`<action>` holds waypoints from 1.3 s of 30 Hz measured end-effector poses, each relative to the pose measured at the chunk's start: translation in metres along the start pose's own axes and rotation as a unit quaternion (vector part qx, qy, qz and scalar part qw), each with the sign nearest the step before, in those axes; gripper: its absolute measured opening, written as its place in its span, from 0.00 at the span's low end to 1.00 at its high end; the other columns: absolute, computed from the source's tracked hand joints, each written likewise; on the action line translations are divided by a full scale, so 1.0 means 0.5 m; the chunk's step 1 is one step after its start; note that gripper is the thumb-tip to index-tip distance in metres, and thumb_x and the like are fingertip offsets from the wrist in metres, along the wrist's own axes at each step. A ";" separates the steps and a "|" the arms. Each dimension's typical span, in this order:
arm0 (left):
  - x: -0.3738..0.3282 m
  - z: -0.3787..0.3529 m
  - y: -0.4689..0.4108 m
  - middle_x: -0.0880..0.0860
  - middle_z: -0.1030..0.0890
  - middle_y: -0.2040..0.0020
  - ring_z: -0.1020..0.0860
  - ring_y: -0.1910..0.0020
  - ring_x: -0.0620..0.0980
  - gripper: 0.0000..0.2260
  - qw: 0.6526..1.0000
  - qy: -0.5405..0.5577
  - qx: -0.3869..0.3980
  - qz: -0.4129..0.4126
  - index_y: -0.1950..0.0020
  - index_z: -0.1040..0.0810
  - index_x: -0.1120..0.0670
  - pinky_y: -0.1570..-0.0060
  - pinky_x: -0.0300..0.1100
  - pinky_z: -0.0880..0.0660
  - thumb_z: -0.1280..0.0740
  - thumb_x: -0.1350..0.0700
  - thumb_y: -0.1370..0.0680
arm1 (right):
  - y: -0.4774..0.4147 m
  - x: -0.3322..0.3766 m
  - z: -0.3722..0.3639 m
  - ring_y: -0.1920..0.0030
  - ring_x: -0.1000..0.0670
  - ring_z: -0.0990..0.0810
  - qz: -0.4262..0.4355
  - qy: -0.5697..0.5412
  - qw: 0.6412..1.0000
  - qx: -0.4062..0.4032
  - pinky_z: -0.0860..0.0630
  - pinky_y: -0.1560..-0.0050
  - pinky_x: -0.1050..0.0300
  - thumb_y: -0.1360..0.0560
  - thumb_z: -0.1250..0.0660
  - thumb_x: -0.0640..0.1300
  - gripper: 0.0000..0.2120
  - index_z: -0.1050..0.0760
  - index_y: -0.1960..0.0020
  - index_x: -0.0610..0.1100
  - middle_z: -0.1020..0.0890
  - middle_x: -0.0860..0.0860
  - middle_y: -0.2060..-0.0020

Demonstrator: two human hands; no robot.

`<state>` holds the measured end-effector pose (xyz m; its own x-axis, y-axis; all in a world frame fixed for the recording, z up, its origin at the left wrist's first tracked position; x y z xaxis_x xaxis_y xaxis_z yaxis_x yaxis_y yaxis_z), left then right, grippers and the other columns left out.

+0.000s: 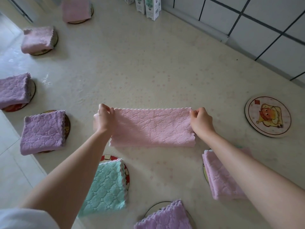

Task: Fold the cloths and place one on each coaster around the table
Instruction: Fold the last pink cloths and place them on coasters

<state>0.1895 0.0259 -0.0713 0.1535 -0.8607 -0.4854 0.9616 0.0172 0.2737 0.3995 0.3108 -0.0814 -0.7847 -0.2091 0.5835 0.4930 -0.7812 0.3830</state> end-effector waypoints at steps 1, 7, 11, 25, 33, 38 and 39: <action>0.000 0.013 0.011 0.56 0.25 0.56 0.26 0.59 0.56 0.10 1.000 -0.009 -0.023 0.006 0.46 0.29 0.55 0.58 0.47 0.28 0.42 0.50 0.21 | 0.005 -0.003 0.008 0.51 0.39 0.24 -0.006 -0.004 1.000 -0.002 0.36 0.60 0.55 0.20 0.44 0.49 0.15 0.29 0.47 0.36 0.20 0.38 0.51; -0.017 0.019 0.146 0.55 0.27 0.42 0.29 0.46 0.52 0.18 0.974 -0.089 -0.048 -0.202 0.35 0.34 0.55 0.47 0.46 0.30 0.38 0.58 0.25 | 0.113 0.024 0.042 0.45 0.38 0.24 0.198 0.115 0.970 -0.080 0.26 0.47 0.49 0.23 0.40 0.40 0.15 0.30 0.37 0.36 0.21 0.38 0.47; -0.026 -0.059 0.313 0.53 0.35 0.27 0.40 0.27 0.52 0.29 0.912 -0.130 0.098 -0.377 0.26 0.39 0.55 0.27 0.45 0.45 0.37 0.60 0.26 | 0.216 0.041 -0.032 0.38 0.38 0.26 0.385 0.201 0.900 -0.050 0.27 0.37 0.46 0.29 0.40 0.36 0.22 0.29 0.35 0.33 0.23 0.38 0.39; 0.101 -0.046 0.340 0.47 0.60 0.22 0.62 0.24 0.51 0.30 0.938 -0.256 0.108 -0.208 0.22 0.57 0.49 0.30 0.61 0.67 0.46 0.47 0.20 | 0.261 -0.063 -0.058 0.37 0.37 0.25 0.319 0.400 0.860 0.005 0.22 0.46 0.44 0.33 0.52 0.34 0.28 0.25 0.38 0.33 0.23 0.41 0.37; 0.118 -0.030 0.301 0.49 0.56 0.21 0.58 0.23 0.55 0.28 0.941 -0.263 0.118 -0.175 0.22 0.52 0.50 0.30 0.63 0.63 0.49 0.44 0.20 | 0.265 -0.041 -0.032 0.59 0.41 0.23 0.367 0.434 0.821 -0.057 0.24 0.62 0.49 0.34 0.44 0.33 0.16 0.23 0.50 0.38 0.22 0.44 0.59; 0.099 -0.032 0.274 0.52 0.55 0.21 0.58 0.23 0.56 0.28 0.931 -0.285 0.120 -0.193 0.23 0.52 0.51 0.30 0.64 0.62 0.48 0.44 0.20 | 0.244 -0.013 -0.039 0.63 0.42 0.23 0.377 0.429 0.817 -0.075 0.25 0.67 0.50 0.38 0.38 0.32 0.11 0.26 0.58 0.40 0.24 0.44 0.63; 0.092 -0.031 0.268 0.52 0.55 0.21 0.58 0.23 0.57 0.28 0.931 -0.287 0.117 -0.194 0.23 0.52 0.52 0.30 0.64 0.62 0.48 0.45 0.20 | 0.237 -0.008 -0.040 0.63 0.42 0.24 0.378 0.430 0.816 -0.080 0.25 0.67 0.51 0.38 0.37 0.32 0.10 0.26 0.59 0.41 0.24 0.44 0.64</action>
<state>0.3291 -0.0036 -0.0699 -0.4057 -0.9104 -0.0810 0.8331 -0.4048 0.3770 0.4536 0.2072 -0.0529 -0.2869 -0.9483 -0.1357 0.9568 -0.2906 0.0081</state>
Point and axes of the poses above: each hand's wrist, its own y-axis away from the middle knuckle, its own z-axis out of the back of the hand, x = y × z, the point moved 6 cm from there along -y, towards the middle knuckle
